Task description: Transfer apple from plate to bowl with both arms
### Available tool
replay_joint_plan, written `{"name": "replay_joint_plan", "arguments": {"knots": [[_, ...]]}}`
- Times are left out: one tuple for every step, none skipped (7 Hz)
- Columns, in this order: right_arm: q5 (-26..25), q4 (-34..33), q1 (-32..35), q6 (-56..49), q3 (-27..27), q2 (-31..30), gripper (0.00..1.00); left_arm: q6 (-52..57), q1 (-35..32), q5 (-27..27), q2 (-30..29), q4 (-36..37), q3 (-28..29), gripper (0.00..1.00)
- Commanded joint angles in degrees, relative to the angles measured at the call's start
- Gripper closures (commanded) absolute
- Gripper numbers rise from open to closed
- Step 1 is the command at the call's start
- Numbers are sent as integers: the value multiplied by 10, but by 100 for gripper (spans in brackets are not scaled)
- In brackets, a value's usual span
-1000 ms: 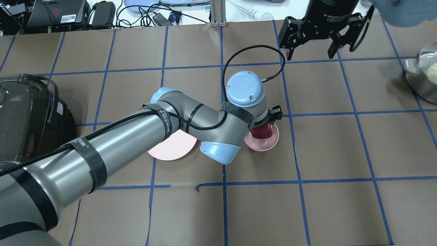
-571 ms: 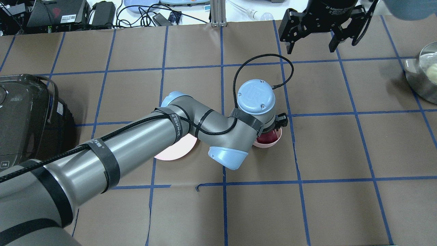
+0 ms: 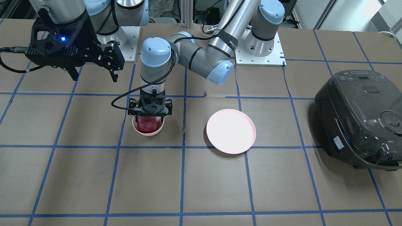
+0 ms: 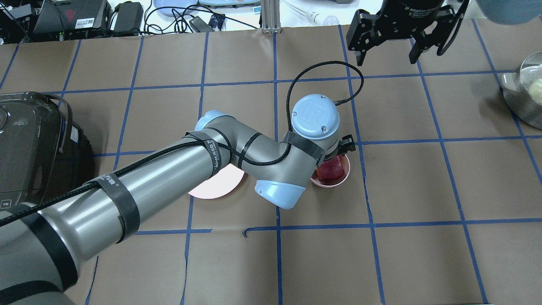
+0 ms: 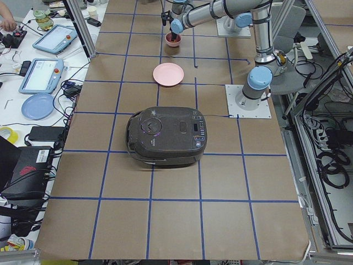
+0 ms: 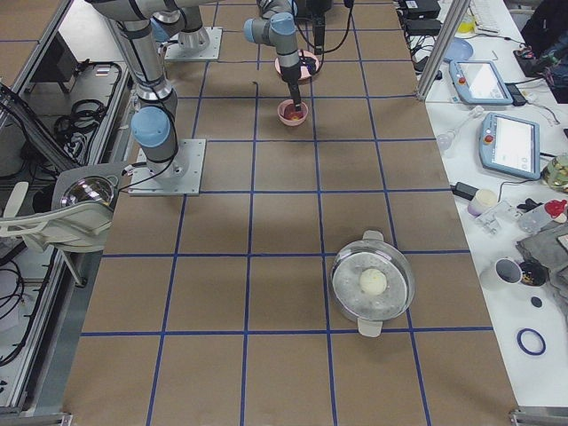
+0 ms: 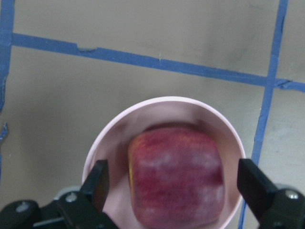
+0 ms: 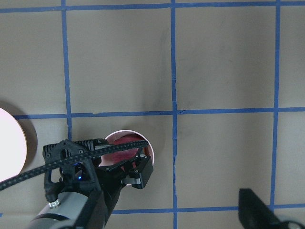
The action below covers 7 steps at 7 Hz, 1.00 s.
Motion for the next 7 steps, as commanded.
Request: {"name": "replay_joint_plan", "arguments": {"knots": [[-2,0,1,1,0,1,0,88,60,-3,80,-63,-27,0],[-2,1,0,1,0,0,0,133,97,-4,118,-86,-54,0],[-5,1,1,1,0,0,0,189,149,-3,149,-117,-73,0],[-5,1,1,1,0,0,0,247,212,-3,175,-166,-71,0],[-4,1,1,1,0,0,0,303,262,2,207,-211,-63,0],[-4,2,1,0,0,0,0,338,300,4,241,-281,-32,0],[-3,2,1,0,0,0,0,402,336,4,262,-387,26,0]]}}
